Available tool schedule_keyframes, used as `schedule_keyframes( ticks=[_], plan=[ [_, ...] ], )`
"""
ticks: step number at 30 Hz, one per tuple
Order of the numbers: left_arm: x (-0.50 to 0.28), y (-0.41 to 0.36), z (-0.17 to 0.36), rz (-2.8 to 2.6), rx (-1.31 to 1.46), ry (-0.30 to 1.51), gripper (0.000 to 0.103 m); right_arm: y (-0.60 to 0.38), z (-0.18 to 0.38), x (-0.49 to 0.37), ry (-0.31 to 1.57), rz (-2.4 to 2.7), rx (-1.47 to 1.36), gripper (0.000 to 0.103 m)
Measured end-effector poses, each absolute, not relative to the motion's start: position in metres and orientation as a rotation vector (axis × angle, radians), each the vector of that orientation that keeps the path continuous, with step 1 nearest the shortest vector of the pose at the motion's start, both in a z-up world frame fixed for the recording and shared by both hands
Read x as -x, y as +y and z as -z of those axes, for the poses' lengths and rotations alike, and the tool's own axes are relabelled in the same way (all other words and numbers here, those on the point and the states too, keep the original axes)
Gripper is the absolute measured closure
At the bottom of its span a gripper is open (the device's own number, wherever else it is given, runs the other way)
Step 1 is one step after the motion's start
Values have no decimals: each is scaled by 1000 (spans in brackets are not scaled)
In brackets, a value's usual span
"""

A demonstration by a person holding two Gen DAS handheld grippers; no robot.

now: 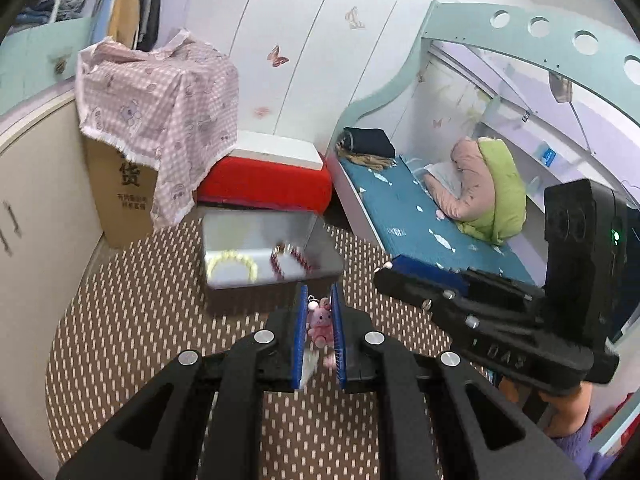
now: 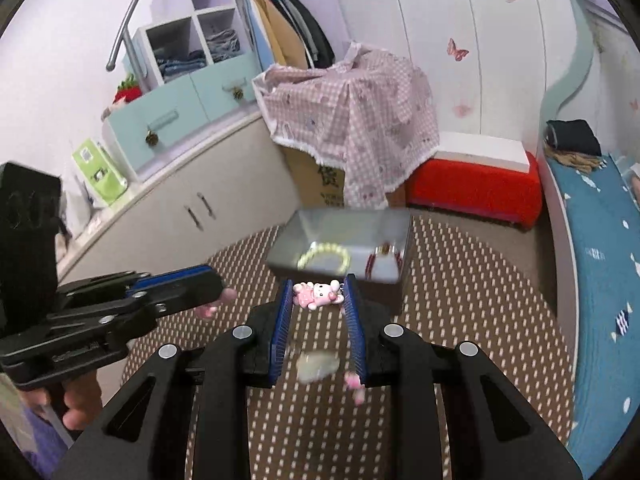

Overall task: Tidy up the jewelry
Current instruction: 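Carry both pink charms into the grey box and open both grippers, then withdraw both grippers from the box back over the table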

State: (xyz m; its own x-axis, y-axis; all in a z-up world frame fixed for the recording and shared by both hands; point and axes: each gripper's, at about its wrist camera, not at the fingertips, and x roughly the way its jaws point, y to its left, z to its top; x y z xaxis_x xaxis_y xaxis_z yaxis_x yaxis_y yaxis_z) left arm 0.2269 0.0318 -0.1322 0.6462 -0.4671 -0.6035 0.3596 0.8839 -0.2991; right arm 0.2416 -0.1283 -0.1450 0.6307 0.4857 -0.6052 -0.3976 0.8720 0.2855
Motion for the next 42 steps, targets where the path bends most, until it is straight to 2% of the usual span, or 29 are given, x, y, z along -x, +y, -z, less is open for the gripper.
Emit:
schedule_keyframes(
  ticks=[5,11,18,26,30,33,36,39,41,42],
  plan=[
    [-278,27,133,475,155,793,93,-128,144,-279,752,-502,-154,76],
    [-325,29,166,443,181,919,93,-119,167,-320,833,-511,-169,76],
    [-343,33,195,391,171,984,92,-110,199,-337,901,-509,-173,76],
    [-345,32,200,375,168,986,91,-108,217,-344,935,-501,-184,76],
    [-342,32,199,363,164,982,79,-108,220,-344,942,-500,-189,76],
    [-337,34,198,364,169,977,76,-107,222,-343,949,-500,-189,76],
    [-333,34,195,350,165,965,62,-108,223,-341,954,-502,-197,75],
    [-325,36,190,352,172,954,60,-110,219,-335,951,-497,-198,75],
    [-320,38,184,349,176,937,52,-111,214,-330,936,-491,-195,69],
    [-316,39,180,345,174,922,49,-113,210,-326,921,-482,-192,61]
  ],
)
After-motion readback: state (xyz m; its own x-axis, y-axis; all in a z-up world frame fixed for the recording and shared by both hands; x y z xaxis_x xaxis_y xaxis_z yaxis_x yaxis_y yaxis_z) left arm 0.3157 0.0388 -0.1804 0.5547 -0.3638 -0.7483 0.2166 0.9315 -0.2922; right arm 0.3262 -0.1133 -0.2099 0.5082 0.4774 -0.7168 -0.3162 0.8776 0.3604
